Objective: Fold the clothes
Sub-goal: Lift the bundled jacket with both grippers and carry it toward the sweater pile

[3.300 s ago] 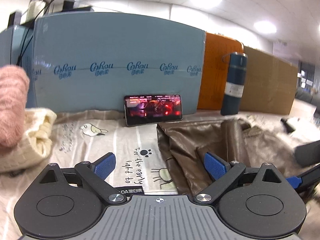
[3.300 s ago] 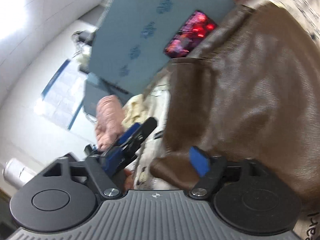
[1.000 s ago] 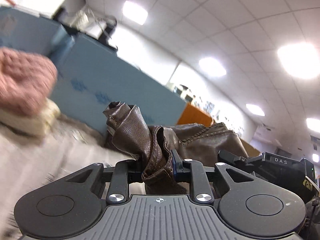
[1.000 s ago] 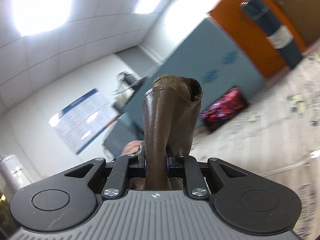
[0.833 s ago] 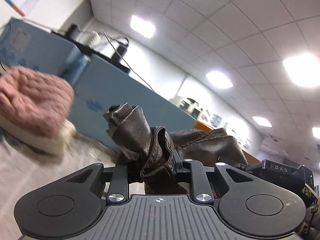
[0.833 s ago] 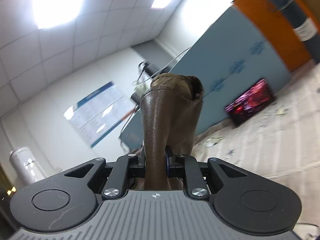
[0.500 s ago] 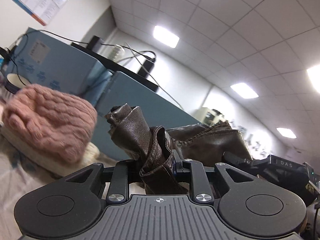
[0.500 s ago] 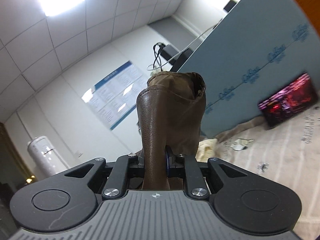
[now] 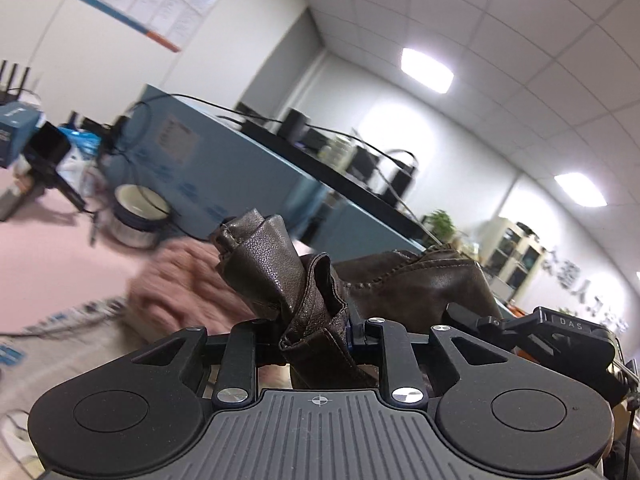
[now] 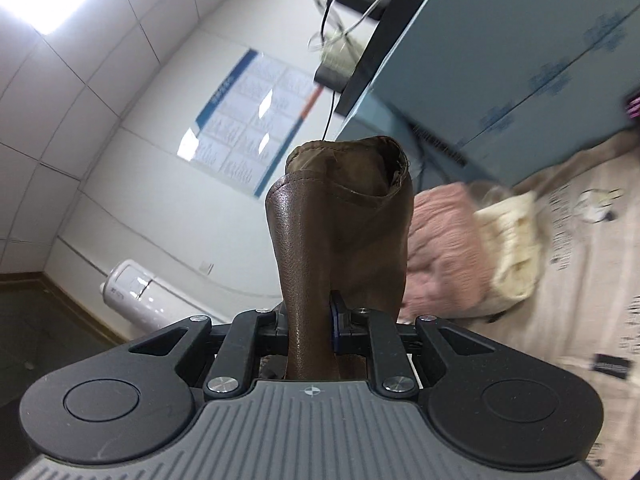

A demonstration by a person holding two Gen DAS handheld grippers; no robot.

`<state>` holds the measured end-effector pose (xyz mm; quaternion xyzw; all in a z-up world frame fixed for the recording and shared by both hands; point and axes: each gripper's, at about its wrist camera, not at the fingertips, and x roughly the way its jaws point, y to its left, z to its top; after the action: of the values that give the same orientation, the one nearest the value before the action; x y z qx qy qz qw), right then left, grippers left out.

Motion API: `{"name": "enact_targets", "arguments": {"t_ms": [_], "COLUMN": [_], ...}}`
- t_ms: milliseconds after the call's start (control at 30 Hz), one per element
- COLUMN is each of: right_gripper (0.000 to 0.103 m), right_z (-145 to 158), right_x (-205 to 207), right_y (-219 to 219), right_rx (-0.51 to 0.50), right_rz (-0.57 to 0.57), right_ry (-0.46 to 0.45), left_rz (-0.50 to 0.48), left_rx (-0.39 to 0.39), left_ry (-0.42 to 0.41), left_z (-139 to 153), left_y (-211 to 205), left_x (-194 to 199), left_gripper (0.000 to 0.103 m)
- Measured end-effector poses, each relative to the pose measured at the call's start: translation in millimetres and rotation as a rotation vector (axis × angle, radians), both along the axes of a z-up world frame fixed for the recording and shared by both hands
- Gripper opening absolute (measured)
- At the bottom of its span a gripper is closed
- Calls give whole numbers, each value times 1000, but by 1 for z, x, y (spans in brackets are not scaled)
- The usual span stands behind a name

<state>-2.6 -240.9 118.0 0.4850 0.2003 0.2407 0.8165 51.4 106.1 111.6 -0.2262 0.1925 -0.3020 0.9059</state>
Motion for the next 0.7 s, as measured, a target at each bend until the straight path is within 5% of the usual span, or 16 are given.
{"name": "enact_targets", "arguments": {"t_ms": [467, 700], "right_gripper": [15, 15], "right_z": [29, 12], "right_x": [122, 175], "right_y": [36, 27], "right_rx": [-75, -211], "right_rz": [6, -32], "right_ry": [61, 89], "left_rz": [103, 107], "left_rx": [-112, -45], "left_ry": [-2, 51], "left_z": [-5, -35], "left_y": [27, 5], "left_x": [101, 151], "left_gripper": [21, 21]}}
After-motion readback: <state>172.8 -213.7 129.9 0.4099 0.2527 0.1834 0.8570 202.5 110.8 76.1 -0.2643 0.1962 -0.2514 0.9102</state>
